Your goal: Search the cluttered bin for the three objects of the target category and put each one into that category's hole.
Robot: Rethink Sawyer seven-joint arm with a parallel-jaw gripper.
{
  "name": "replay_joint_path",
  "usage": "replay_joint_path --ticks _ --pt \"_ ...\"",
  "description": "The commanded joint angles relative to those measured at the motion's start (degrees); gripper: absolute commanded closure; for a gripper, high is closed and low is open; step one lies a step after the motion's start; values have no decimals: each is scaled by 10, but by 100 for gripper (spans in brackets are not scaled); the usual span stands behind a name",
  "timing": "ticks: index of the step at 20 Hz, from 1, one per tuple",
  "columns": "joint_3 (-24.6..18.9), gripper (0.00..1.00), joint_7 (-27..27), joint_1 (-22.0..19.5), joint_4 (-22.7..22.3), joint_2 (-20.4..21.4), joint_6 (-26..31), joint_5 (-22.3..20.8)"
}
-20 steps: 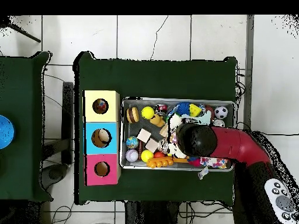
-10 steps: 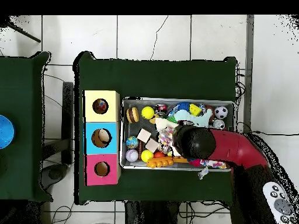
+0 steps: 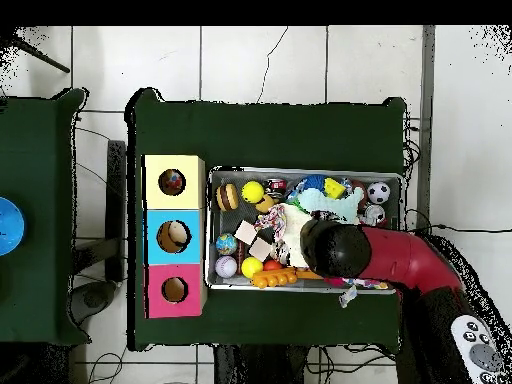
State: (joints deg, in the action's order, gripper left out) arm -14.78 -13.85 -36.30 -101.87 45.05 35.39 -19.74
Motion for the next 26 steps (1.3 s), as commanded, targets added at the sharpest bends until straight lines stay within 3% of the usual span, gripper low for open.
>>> replay_joint_path --ticks 1,7,17,21,26 --pt "15 0 -128 12 -18 -23 -29 -23" --pt "-14 0 -159 16 -57 -19 -33 34" --pt "2 0 -196 65 -38 -29 -32 84" --pt "18 0 -184 76 -17 -61 -68 66" --pt "16 0 -145 60 6 -93 -91 51"
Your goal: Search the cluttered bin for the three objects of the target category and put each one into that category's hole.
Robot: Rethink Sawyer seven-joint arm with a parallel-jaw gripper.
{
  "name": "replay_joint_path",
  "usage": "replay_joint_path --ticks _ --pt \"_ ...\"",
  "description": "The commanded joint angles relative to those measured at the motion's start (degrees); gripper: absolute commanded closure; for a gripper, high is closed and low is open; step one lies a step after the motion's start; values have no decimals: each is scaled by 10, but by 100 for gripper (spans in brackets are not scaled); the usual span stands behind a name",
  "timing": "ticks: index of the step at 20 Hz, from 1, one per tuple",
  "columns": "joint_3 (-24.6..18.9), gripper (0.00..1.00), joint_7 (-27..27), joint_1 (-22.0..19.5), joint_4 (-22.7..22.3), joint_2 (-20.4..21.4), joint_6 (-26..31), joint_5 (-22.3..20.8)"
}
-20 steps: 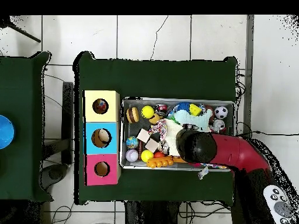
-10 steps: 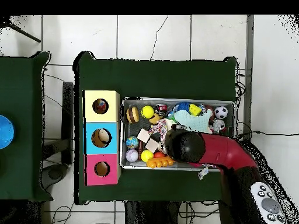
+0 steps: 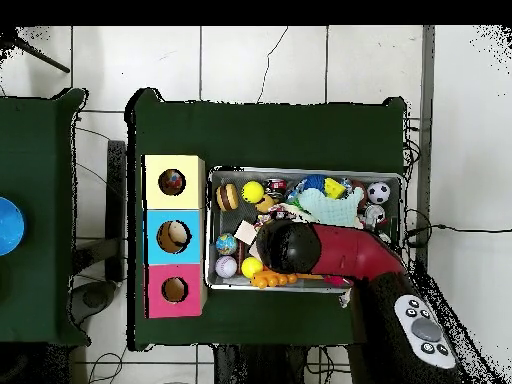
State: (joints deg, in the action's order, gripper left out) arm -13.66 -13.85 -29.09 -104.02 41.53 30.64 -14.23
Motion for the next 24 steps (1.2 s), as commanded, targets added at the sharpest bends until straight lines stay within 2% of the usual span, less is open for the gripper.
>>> replay_joint_path --ticks 1,10,24 --pt "5 0 -143 -12 31 -61 -45 -4" --pt "-2 0 -113 -25 57 -85 -39 -7" --pt "-2 0 -133 -22 49 -102 -75 -6"
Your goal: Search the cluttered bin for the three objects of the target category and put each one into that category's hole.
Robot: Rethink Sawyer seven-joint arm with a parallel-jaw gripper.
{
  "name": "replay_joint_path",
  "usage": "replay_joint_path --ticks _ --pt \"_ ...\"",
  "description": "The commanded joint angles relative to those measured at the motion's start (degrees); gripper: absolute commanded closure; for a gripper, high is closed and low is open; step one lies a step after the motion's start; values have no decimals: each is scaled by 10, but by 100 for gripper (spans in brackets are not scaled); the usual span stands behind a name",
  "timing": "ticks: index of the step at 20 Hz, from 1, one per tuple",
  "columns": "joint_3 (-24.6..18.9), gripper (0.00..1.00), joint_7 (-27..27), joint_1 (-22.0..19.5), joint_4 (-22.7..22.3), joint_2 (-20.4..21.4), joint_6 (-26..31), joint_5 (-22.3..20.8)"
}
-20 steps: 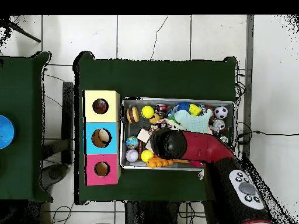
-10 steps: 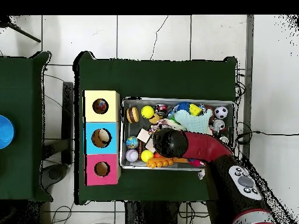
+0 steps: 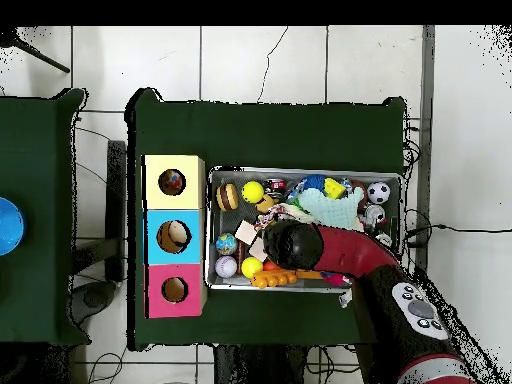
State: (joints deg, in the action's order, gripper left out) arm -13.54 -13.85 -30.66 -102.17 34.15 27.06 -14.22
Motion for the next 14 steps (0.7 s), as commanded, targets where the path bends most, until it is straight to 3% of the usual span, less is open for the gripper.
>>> replay_joint_path --ticks 1,14 --pt "-3 0 -134 -5 30 -30 -42 -6" --pt "0 0 -142 2 34 -48 -64 -4"
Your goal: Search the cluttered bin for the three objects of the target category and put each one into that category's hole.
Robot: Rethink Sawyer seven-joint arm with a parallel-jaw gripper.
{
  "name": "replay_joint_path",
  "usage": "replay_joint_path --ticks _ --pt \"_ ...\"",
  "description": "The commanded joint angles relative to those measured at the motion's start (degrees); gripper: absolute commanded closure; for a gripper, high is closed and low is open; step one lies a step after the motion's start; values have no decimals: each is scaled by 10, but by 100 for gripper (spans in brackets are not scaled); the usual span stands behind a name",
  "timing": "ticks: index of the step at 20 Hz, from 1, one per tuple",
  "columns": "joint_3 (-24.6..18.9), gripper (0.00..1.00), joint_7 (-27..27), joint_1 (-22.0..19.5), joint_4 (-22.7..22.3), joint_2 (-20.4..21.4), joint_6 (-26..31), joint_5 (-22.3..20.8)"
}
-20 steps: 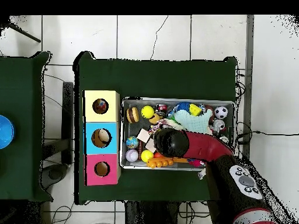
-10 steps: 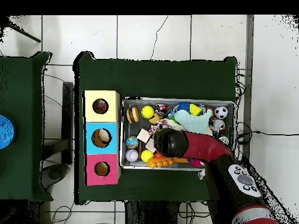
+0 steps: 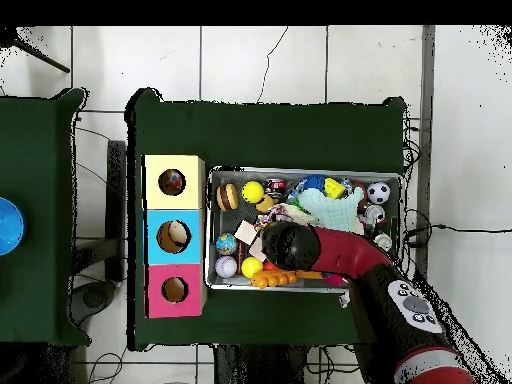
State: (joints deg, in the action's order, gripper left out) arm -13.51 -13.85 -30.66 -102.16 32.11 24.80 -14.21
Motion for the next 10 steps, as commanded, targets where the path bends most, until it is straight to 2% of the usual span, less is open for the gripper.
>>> replay_joint_path --ticks 1,10 --pt "-1 0 -142 2 35 -29 -43 -4" --pt "-8 0 -133 -3 46 -42 -57 -3"
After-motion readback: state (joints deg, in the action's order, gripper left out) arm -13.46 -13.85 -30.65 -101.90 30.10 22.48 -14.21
